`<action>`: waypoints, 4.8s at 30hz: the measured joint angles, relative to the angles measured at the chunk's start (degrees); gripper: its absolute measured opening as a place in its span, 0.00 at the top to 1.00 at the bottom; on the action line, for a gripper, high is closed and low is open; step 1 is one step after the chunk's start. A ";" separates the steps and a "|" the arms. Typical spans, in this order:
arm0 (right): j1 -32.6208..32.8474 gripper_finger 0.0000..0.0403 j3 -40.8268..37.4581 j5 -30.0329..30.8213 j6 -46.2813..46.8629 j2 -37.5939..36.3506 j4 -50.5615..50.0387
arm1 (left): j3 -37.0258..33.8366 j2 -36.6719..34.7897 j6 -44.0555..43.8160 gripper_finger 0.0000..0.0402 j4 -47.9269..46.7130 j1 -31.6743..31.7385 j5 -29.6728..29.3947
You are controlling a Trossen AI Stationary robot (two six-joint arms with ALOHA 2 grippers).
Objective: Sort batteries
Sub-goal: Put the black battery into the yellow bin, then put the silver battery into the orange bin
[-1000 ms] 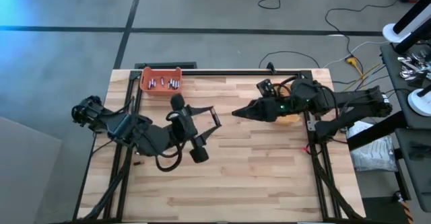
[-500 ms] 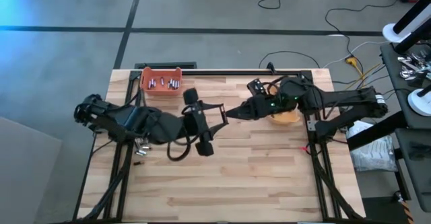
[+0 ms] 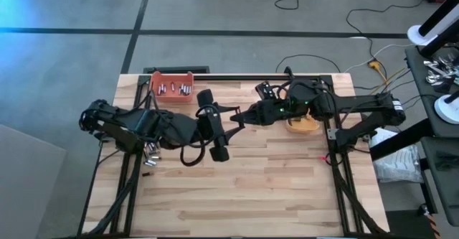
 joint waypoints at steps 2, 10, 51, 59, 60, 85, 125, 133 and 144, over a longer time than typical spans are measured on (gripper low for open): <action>-0.26 0.87 0.08 0.21 -0.16 0.00 -0.54 | 0.00 -0.59 0.51 0.49 -0.26 0.00 0.47; -3.16 0.89 0.84 -1.99 -3.14 -0.15 -0.28 | -0.07 -4.57 1.66 0.35 -2.49 -0.35 -0.03; -51.97 0.89 -30.95 10.01 -37.32 8.15 -53.20 | -12.45 -21.08 -22.14 0.31 -35.32 -0.86 -13.76; -52.68 0.85 -31.13 10.04 -37.03 11.77 -51.23 | -12.35 -21.38 -23.20 0.31 -33.95 -0.52 -15.03; -52.67 0.82 -31.11 10.05 -37.07 12.08 -51.15 | -12.35 -21.38 -23.30 0.31 -33.95 -0.52 -15.06; -45.39 0.65 -30.33 7.77 -24.47 -9.53 -52.46 | -25.98 -22.85 -37.20 0.31 -38.87 1.35 -1.01; -8.70 0.75 -26.54 14.55 -20.76 -14.60 -21.91 | -69.91 -3.29 -38.22 0.71 -29.13 5.46 48.20; -8.73 0.80 -26.54 14.54 -21.94 -14.63 -22.76 | -70.00 -1.76 -36.22 0.89 -28.29 5.42 47.81; -8.76 0.83 -24.38 14.55 -31.60 -15.10 -22.47 | -61.07 -13.48 -37.95 0.98 -16.42 7.94 34.33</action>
